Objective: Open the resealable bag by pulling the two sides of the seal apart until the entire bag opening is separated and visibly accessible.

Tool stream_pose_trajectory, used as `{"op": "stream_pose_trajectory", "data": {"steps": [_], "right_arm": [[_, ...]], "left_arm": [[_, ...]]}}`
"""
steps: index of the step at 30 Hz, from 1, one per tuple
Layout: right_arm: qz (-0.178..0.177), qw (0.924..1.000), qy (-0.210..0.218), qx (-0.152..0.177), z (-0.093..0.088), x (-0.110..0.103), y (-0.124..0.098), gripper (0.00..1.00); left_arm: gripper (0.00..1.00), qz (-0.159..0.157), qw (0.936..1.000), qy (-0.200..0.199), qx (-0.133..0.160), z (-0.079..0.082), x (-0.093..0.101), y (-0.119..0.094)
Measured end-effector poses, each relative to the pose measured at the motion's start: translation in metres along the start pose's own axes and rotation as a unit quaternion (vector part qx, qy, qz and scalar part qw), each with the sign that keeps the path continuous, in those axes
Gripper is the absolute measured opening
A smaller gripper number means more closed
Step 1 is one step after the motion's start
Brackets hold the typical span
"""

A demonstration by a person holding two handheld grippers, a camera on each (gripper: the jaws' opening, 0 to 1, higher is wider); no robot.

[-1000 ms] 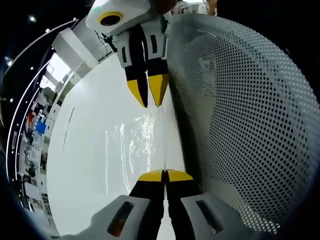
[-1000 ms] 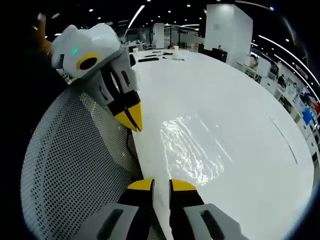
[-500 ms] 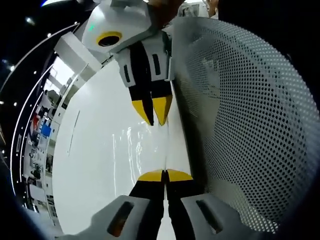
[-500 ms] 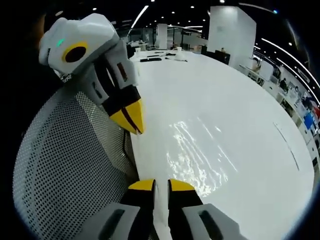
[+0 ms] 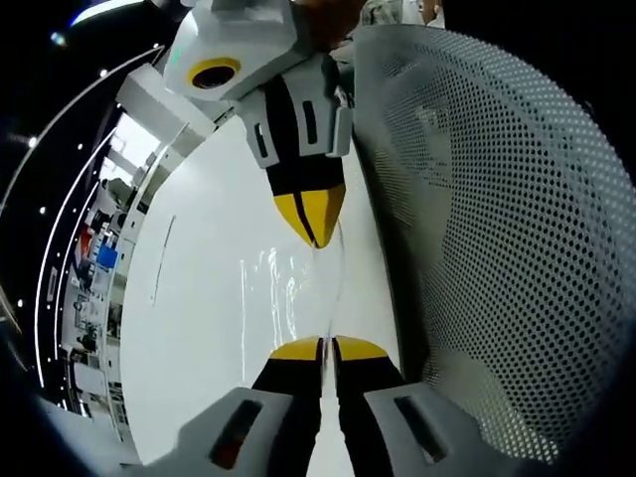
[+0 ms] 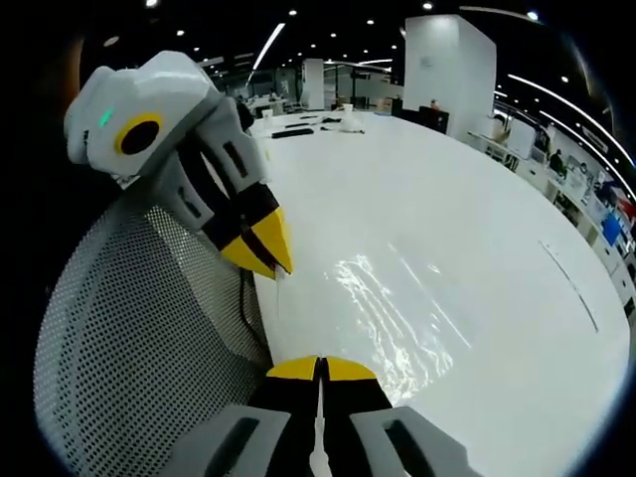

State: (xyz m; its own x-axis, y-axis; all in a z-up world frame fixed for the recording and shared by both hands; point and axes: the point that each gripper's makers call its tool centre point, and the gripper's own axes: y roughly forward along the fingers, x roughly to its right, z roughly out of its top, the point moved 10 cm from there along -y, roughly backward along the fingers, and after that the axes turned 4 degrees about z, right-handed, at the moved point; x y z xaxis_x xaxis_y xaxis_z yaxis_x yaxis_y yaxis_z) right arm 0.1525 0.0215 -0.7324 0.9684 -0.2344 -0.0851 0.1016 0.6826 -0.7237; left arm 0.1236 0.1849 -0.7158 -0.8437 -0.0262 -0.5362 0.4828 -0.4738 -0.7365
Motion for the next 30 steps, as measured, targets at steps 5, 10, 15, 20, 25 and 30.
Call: {"op": "stream_pose_trajectory", "data": {"steps": [5, 10, 15, 20, 25, 30], "right_arm": [[-0.003, 1.0000, -0.007, 0.002, 0.004, 0.003, 0.000, 0.00], [-0.004, 0.9999, -0.015, 0.001, 0.008, 0.007, -0.001, 0.00], [-0.004, 0.9999, -0.015, 0.003, 0.011, 0.007, 0.000, 0.00], [-0.004, 0.9999, -0.010, 0.004, 0.011, 0.005, 0.002, 0.00], [0.001, 0.9999, -0.014, 0.007, 0.013, 0.005, 0.002, 0.00], [0.009, 0.9996, -0.025, 0.012, 0.017, 0.001, 0.002, 0.00]], "left_arm": [[0.13, 0.027, 0.9995, 0.002, 0.016, 0.004, -0.001, -0.001], [0.12, 0.025, 0.9991, 0.015, 0.032, 0.013, 0.000, 0.000], [0.13, 0.018, 0.9984, 0.039, 0.035, 0.018, 0.002, 0.004], [0.11, 0.018, 0.9979, 0.042, 0.046, 0.029, -0.001, 0.000], [0.11, 0.011, 0.9982, 0.045, 0.038, 0.029, 0.001, 0.003], [0.12, 0.004, 0.9983, 0.054, 0.021, 0.021, 0.002, 0.004]]}}
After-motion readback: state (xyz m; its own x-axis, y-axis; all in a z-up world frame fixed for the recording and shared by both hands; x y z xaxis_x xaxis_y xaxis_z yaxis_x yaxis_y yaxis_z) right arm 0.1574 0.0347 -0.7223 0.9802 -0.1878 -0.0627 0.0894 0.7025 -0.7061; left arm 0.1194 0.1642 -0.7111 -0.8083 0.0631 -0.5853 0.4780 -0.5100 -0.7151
